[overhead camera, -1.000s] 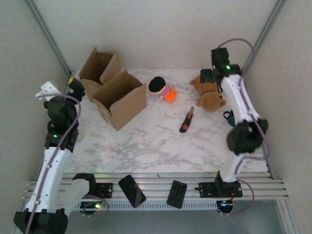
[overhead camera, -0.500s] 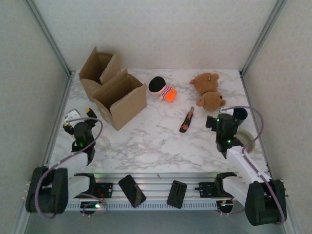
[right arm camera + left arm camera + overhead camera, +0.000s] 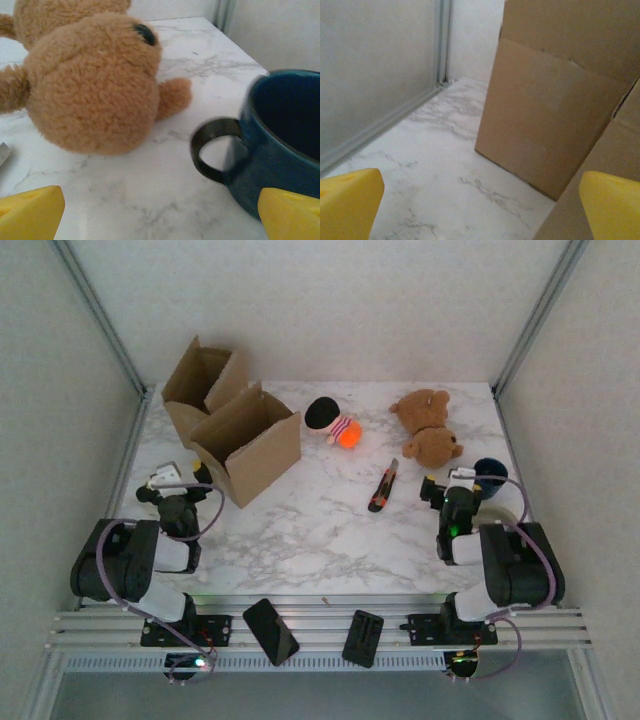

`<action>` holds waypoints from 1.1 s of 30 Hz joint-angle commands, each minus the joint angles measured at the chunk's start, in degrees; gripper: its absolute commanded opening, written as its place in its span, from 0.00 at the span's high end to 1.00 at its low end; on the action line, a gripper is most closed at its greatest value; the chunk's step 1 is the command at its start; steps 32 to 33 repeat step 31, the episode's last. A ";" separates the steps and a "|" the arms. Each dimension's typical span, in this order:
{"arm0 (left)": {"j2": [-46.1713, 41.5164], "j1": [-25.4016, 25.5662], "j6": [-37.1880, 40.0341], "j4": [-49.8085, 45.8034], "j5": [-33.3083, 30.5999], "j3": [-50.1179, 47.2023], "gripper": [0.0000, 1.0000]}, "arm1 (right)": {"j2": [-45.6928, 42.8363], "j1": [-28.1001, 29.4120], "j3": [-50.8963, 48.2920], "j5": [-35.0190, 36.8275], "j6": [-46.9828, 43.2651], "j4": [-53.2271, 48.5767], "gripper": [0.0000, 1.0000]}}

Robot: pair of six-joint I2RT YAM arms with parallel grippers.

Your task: Unpack the express box

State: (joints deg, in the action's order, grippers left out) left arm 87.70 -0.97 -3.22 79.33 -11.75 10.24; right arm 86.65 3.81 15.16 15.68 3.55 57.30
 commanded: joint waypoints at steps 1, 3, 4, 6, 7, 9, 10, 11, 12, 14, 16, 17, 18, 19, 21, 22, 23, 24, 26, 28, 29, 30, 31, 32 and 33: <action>0.81 -1.05 -0.91 -1.86 4.13 1.25 0.00 | 1.33 -0.35 8.08 -10.18 -1.65 -11.38 0.01; 0.57 -1.05 -0.93 -2.39 4.06 1.41 0.00 | 1.80 -0.48 6.82 -10.45 -1.38 -7.82 0.01; 0.66 -1.05 -0.91 -2.22 3.99 1.36 0.00 | 1.57 -0.47 6.95 -10.41 -1.35 -8.47 0.01; 0.61 -1.05 -0.91 -2.58 4.01 1.46 0.00 | 1.63 -0.48 6.89 -10.33 -1.44 -8.38 0.01; 0.58 -1.05 -0.91 -2.53 3.93 1.45 0.00 | 1.77 -0.47 6.84 -10.28 -1.44 -8.01 0.01; 0.62 -1.05 -0.96 -2.70 3.93 1.54 0.00 | 1.64 -0.50 6.87 -10.25 -1.49 -8.29 0.01; 0.51 -1.02 -0.83 -2.78 3.93 1.55 0.00 | 1.75 -0.48 6.83 -10.23 -1.52 -7.98 0.01; 0.51 -0.98 -0.91 -2.80 3.93 1.54 0.00 | 1.81 -0.52 6.81 -10.21 -1.53 -7.78 0.01; 0.54 -0.97 -0.82 -2.70 3.93 1.54 0.00 | 1.69 -0.48 6.89 -10.21 -1.53 -8.17 0.01; 0.47 -0.96 -0.82 -2.72 3.93 1.54 0.00 | 1.77 -0.47 6.90 -10.29 -1.53 -8.08 0.01; 0.54 -0.96 -0.82 -2.83 3.93 1.54 0.00 | 1.72 -0.45 6.96 -10.32 -1.53 -8.30 0.01; 0.47 -0.96 -0.83 -2.86 3.93 1.62 0.00 | 1.77 -0.44 6.90 -10.34 -1.53 -8.24 0.01; 0.56 -0.96 -0.84 -2.88 3.93 1.63 0.00 | 1.68 -0.43 6.91 -10.36 -1.53 -8.25 0.01; 0.62 -0.97 -0.91 -3.00 3.93 1.63 0.00 | 1.76 -0.47 6.96 -10.32 -1.53 -8.26 0.01; 0.58 -1.05 -0.99 -2.95 4.03 1.71 0.00 | 1.76 -0.47 6.94 -10.32 -1.53 -8.25 0.01; 0.63 -1.09 -1.04 -2.95 4.10 1.77 0.00 | 1.76 -0.51 6.97 -10.31 -1.53 -8.25 0.01; 0.63 -1.21 -1.08 -2.99 4.32 1.71 0.00 | 1.77 -0.46 6.98 -10.27 -1.53 -8.25 0.01; 0.55 -1.22 -1.08 -2.99 4.36 1.72 0.00 | 1.77 -0.52 6.96 -10.31 -1.53 -8.25 0.01; 0.59 -1.22 -0.99 -2.62 4.39 1.47 0.00 | 1.77 -0.47 6.99 -10.32 -1.53 -8.28 0.01; 0.47 -1.27 -0.99 -2.61 4.45 1.47 0.00 | 1.76 -0.45 6.92 -10.32 -1.56 -8.20 0.01; 0.51 -1.22 -0.99 -2.54 4.45 1.45 0.00 | 1.77 -0.41 6.92 -10.30 -1.54 -8.28 0.01; 0.54 -1.22 -0.99 -2.65 4.45 1.45 0.00 | 1.76 -0.49 6.96 -10.32 -1.54 -8.26 0.01; 0.63 -1.18 -0.91 -2.73 4.32 1.49 0.00 | 1.74 -0.47 6.98 -10.32 -1.54 -8.20 0.01; 0.63 -1.18 -0.91 -2.73 4.32 1.49 0.00 | 1.74 -0.47 6.98 -10.32 -1.54 -8.20 0.01; 0.63 -1.18 -0.91 -2.73 4.32 1.49 0.00 | 1.74 -0.47 6.98 -10.32 -1.54 -8.20 0.01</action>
